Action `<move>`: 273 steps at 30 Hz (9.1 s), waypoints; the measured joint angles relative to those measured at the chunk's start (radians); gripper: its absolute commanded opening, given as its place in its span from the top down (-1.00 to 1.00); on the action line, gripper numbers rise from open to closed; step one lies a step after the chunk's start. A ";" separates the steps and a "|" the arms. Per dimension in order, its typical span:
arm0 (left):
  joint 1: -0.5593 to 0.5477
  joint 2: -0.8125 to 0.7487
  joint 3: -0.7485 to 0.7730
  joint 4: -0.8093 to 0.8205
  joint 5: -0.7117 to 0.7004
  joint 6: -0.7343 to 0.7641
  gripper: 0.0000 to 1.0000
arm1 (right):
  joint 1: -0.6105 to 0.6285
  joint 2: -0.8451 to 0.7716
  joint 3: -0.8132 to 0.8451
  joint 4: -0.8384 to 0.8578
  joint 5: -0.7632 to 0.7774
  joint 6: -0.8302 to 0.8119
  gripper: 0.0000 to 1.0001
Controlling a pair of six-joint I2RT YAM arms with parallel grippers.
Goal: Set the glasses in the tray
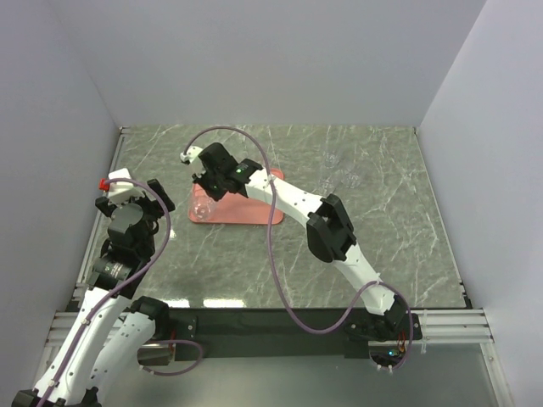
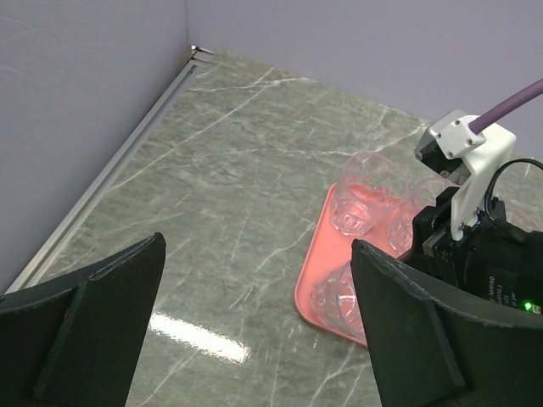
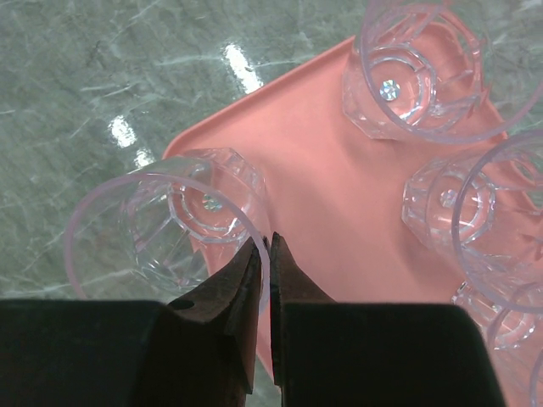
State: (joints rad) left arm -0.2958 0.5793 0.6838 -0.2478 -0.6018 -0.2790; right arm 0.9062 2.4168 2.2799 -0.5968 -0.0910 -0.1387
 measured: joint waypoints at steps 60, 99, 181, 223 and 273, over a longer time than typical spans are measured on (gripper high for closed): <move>0.000 0.060 -0.013 0.026 0.430 0.002 -0.99 | -0.459 -1.089 -0.978 -0.046 -0.311 -0.280 -0.35; -0.368 1.109 0.624 0.205 0.785 -0.529 -0.99 | -1.135 -1.603 -1.504 0.179 -0.614 -0.115 -0.40; -0.422 1.008 0.550 -0.050 0.653 -0.044 0.99 | -1.176 -1.636 -1.535 0.194 -0.659 -0.112 -0.39; -0.208 1.006 0.407 -0.091 0.314 -0.044 0.34 | -1.180 -1.635 -1.535 0.193 -0.660 -0.113 -0.39; -0.137 0.143 0.051 0.022 0.115 0.087 -0.99 | -1.178 -0.724 -0.893 0.109 -0.461 -0.026 -0.17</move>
State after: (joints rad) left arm -0.4332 0.7223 0.7345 -0.2260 -0.4866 -0.1917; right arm -0.2718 1.6924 1.3872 -0.4873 -0.5522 -0.1642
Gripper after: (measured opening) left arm 0.994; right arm 0.595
